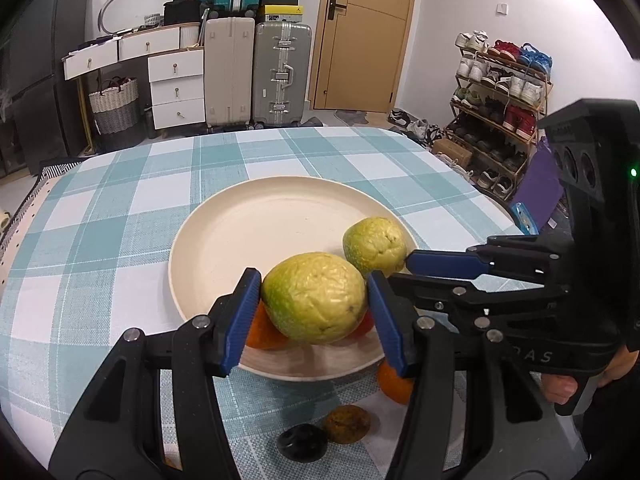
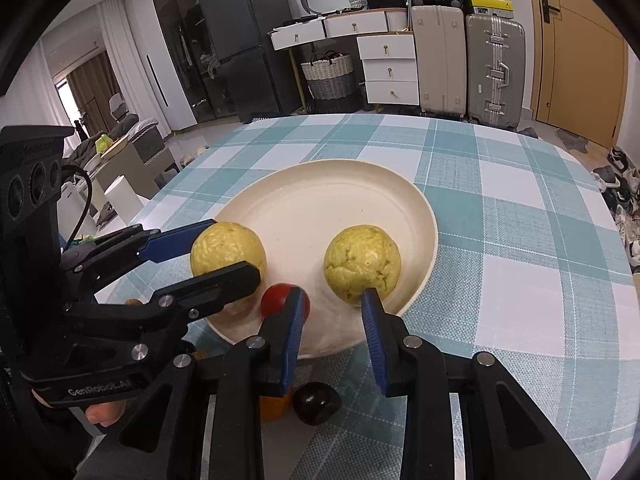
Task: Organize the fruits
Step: 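Lower both fruits into the plate and open both grippers, then withdraw both grippers from the plate toward the remaining fruits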
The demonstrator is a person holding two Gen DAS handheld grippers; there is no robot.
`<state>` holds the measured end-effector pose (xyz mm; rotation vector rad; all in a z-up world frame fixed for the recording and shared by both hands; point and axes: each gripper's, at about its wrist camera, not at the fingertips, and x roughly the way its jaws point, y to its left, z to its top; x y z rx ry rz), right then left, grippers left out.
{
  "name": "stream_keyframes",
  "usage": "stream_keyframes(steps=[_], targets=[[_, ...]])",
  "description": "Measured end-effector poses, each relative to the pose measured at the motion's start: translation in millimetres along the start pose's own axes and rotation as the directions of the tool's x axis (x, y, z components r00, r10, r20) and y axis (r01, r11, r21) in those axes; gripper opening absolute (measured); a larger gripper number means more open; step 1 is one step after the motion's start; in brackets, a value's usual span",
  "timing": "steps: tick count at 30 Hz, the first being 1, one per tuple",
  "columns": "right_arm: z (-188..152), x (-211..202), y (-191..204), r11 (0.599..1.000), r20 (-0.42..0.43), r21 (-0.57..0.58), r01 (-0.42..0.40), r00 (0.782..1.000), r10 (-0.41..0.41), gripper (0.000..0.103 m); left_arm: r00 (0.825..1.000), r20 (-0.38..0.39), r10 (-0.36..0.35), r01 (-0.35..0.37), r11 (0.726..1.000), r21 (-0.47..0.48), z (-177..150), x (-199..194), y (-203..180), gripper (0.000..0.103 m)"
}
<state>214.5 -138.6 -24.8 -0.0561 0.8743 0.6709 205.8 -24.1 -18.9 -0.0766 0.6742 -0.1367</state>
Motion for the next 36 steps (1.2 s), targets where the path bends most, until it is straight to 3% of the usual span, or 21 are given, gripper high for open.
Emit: stream_keyframes(steps=[10,13,18,22,24,30,36], targets=[[-6.6,-7.6,-2.4,1.000,0.002,0.004,0.008,1.000,-0.008,0.031,1.000,0.005,0.029,-0.029,1.000,0.001,10.6,6.1,2.5,0.053],[-9.2,-10.2,-1.6,1.000,0.004,0.005,0.011,1.000,-0.011,0.034,0.999,0.007,0.035,-0.035,0.999,-0.004,9.9,2.4,3.5,0.062],[-12.8,-16.3,2.5,1.000,0.013,-0.004,0.015,1.000,-0.015,0.047,0.999,0.034,0.042,-0.041,0.999,-0.021,2.7,-17.4,11.2,0.082],[-15.0,-24.6,6.6,1.000,0.030,-0.006,0.019,0.999,-0.018,0.061,0.997,0.051,0.064,-0.061,0.997,-0.053,-6.5,-36.9,20.5,0.091],[-16.1,-28.7,8.4,1.000,0.041,-0.004,0.029,0.999,-0.029,0.081,0.996,0.056,0.075,-0.071,0.995,-0.070,-10.2,-45.8,24.7,0.102],[-19.3,-40.3,12.1,0.999,0.064,0.006,0.047,0.997,-0.047,0.099,0.992,0.069,0.103,-0.095,0.989,-0.109,-22.0,-69.5,37.7,0.102],[-23.4,-46.2,10.3,0.997,0.080,0.021,0.069,0.994,-0.070,0.103,0.988,0.058,0.141,-0.133,0.983,-0.125,-32.9,-81.5,44.7,0.102]])
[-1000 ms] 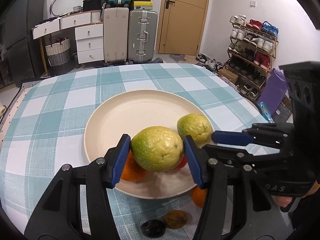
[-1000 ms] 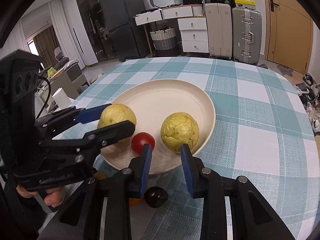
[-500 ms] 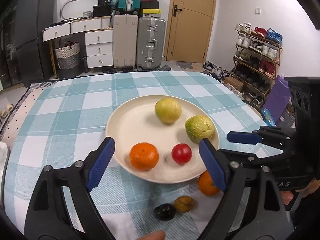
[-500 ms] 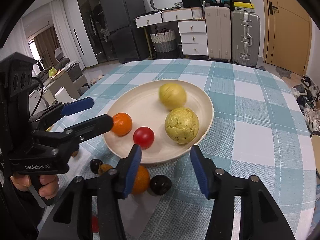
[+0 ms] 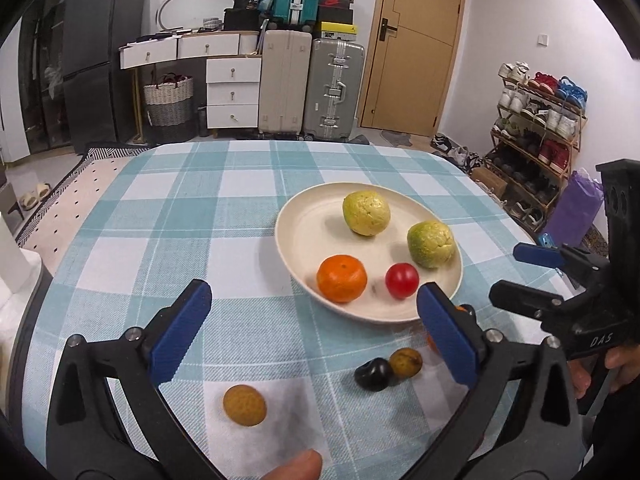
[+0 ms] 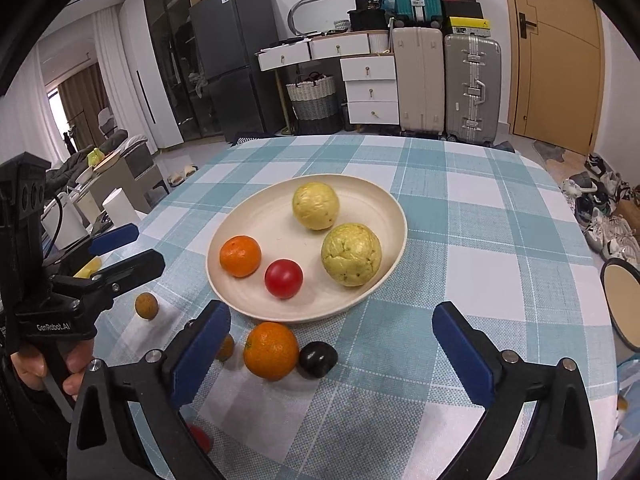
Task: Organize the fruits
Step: 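Withdraw both grippers from the plate toward the remaining fruits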
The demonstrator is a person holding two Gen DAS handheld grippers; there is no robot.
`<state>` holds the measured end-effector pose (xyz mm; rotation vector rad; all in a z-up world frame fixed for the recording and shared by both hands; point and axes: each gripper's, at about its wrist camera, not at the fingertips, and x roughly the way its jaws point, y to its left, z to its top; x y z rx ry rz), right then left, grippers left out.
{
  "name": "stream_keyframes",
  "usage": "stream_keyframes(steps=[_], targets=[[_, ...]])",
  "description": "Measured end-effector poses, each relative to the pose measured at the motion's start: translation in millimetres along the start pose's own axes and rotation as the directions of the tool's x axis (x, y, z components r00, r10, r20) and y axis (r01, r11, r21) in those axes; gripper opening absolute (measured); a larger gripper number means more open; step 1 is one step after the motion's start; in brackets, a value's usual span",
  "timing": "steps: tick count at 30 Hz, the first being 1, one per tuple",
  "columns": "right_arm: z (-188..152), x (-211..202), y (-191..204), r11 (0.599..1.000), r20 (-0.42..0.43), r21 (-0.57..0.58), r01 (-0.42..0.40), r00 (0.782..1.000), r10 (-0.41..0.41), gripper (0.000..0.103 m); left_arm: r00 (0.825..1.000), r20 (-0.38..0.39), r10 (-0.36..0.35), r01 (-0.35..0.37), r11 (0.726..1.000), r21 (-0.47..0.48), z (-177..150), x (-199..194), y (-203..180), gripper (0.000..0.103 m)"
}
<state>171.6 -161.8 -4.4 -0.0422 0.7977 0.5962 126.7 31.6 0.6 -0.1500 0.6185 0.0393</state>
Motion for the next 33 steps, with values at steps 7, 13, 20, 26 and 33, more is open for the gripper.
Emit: stream_keyframes(steps=[7,13,20,26,33], targets=[[-6.7,-4.0,3.5,1.000,-0.012,-0.014,0.007,1.000,-0.008,0.103,1.000,-0.011,0.021,-0.021,1.000,0.006,-9.8,-12.4,1.6,0.102],[-14.1,-2.1,8.8,0.999,-0.038,-0.039,0.007,0.999,-0.008,0.103,0.999,-0.033,0.022,-0.022,1.000,-0.006,-18.5,-18.9,5.4,0.102],[-22.2,-0.6,9.3,0.999,-0.052,-0.041,0.015,0.998,-0.017,0.103,0.997,-0.072,0.039,-0.039,0.999,0.010,-29.5,-13.2,5.0,0.102],[-25.8,-0.5,1.7,0.999,-0.071,-0.033,0.038,0.997,-0.040,0.103,0.993,-0.099,0.066,-0.066,0.998,0.000,-37.7,-8.2,12.1,0.102],[-31.9,1.6,-4.3,1.000,-0.088,0.007,0.009,0.996,-0.008,0.103,0.986,-0.140,0.091,-0.093,0.996,-0.003,-43.5,1.3,19.1,0.102]])
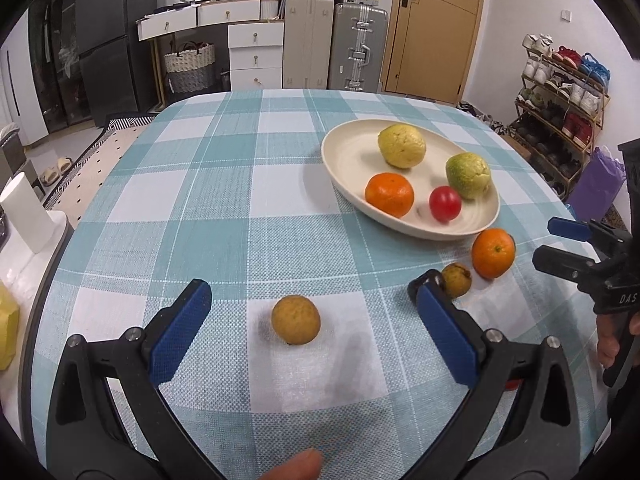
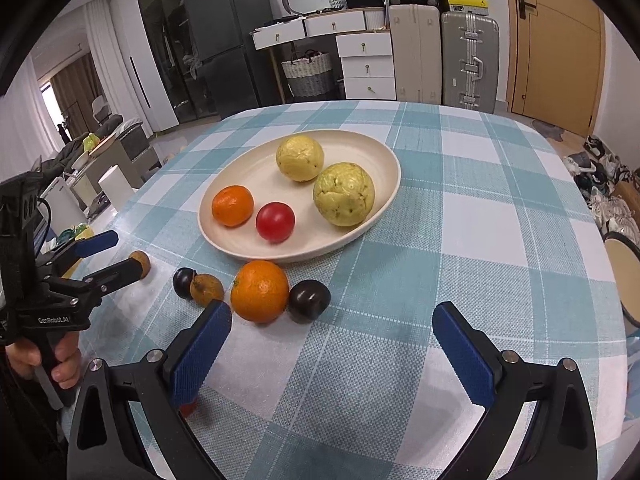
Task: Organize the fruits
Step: 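Withdraw both grippers from the plate toward the remaining fruits, then close the left gripper on the small brown round fruit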
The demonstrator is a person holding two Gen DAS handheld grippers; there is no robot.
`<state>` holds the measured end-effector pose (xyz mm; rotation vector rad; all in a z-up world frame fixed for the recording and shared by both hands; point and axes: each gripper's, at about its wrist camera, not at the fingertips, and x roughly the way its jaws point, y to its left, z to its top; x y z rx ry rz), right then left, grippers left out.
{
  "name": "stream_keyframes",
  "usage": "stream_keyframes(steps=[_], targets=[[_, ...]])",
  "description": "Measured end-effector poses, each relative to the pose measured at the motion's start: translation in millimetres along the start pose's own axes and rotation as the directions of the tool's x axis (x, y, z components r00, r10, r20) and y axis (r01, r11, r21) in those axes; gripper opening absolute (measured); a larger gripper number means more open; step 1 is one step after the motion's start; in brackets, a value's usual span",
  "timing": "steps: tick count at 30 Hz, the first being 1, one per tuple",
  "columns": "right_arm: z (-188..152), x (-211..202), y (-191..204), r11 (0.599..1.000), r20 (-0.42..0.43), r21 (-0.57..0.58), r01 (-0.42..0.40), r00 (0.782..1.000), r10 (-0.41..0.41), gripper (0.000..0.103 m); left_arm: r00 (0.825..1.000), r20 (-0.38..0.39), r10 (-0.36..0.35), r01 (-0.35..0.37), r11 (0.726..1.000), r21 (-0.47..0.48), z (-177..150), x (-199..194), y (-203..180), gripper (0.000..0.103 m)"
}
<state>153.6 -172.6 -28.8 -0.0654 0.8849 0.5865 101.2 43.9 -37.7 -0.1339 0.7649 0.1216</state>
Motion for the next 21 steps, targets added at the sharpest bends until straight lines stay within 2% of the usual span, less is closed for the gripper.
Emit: stream_keyframes(steps=[8,10,14,21], targets=[[-0.9,11.2,-6.9,0.999,-0.047,-0.003,0.036,0.998,-0.037,0.102,0.999,-0.048,-0.004,0.005,1.000,0.007,-2.8,10.6,2.3,0.101],[-1.7,12.6,-8.2,0.999,-0.053,-0.010,0.047,0.997,-0.048,0.099,0.999,-0.052,-0.013,0.013,1.000,0.000,-3.1,11.2,3.8,0.098],[-2.7,16.1,-12.4,0.998,-0.064,-0.005,0.059,0.996,-0.059,0.081,0.998,-0.067,-0.001,0.002,1.000,0.009,-3.3,14.8,4.2,0.094],[-1.6,17.7,-10.7,0.998,-0.066,-0.028,0.049,0.997,-0.051,0.076,0.996,-0.090,-0.009,0.007,1.000,-0.021,-4.7,19.7,10.7,0.079]])
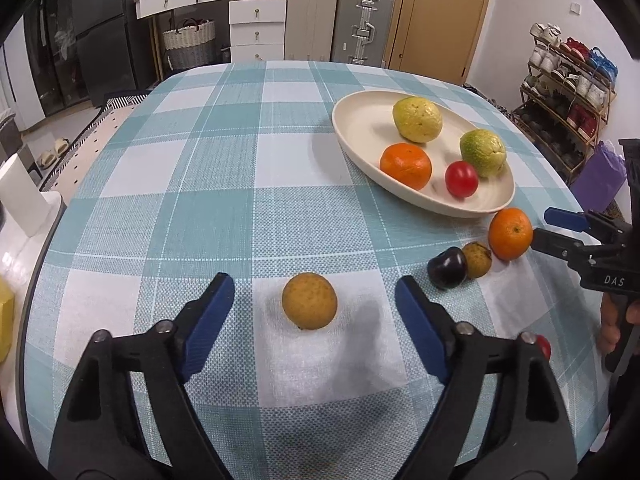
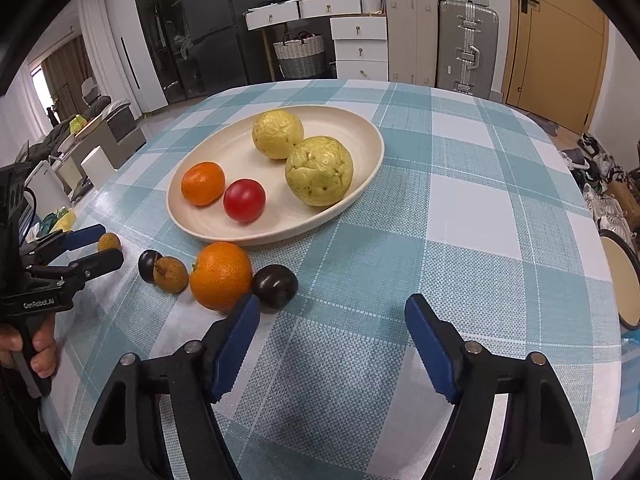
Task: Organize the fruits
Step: 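Close the left gripper on the small brown round fruit, then hold the brown fruit in the left gripper while the right gripper closes on the large orange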
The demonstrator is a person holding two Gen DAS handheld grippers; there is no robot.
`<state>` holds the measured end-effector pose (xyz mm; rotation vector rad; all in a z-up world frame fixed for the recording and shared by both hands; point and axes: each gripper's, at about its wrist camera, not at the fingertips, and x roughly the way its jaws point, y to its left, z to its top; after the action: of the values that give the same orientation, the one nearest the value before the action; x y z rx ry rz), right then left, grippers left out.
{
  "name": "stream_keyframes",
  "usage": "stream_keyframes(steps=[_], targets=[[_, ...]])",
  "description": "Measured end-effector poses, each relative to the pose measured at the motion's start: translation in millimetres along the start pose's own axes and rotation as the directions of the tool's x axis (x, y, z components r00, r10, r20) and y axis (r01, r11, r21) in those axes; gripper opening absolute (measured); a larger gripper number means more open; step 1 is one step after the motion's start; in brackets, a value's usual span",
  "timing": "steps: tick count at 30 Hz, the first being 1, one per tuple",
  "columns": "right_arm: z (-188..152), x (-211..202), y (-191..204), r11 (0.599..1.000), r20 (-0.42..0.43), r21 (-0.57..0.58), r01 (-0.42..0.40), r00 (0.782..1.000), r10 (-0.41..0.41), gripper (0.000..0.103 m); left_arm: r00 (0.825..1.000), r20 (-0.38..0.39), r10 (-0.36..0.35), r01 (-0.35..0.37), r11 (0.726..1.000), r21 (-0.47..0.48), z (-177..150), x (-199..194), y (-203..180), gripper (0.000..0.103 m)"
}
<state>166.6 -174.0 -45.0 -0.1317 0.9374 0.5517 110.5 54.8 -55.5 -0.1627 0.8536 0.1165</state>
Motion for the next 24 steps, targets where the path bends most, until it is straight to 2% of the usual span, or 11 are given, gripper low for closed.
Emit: stream_keyframes(steps=[5,7,9,16,20,24], targets=[[0.0,1.2,2.1,1.000,-0.004,-0.021,-0.010,1.000,0.009,0.070,1.000,-0.004,-0.006,0.006,1.000,0.018,-2.2,-0.1,-2.5,0.067],[0.0,1.8,3.2,1.000,-0.006,-0.028,-0.014,1.000,0.014,0.069,1.000,-0.007,-0.014,0.014,1.000,0.016,-2.8,0.1,-2.2,0.061],[0.7,1.8,4.2,0.999,-0.003,-0.034,-0.019,1.000,0.019,0.066,1.000,-0.013,-0.022,0.023,1.000,0.014,-3.5,0.8,-2.1,0.050],[2.5,2.4,9.6,0.998,0.000,-0.064,-0.027,1.000,0.027,0.058,0.999,-0.010,-0.036,0.036,0.999,0.015,-3.2,0.6,-2.4,0.025],[1.8,2.3,13.3,0.996,-0.003,-0.088,-0.034,0.999,0.033,0.053,0.999,-0.010,-0.047,0.047,0.999,0.010,-2.8,0.9,-2.1,0.024],[0.9,5.1,16.8,0.993,-0.012,-0.114,-0.040,0.999,0.039,0.053,0.999,0.000,-0.055,0.055,0.998,0.008,-2.6,-1.3,-2.1,0.024]])
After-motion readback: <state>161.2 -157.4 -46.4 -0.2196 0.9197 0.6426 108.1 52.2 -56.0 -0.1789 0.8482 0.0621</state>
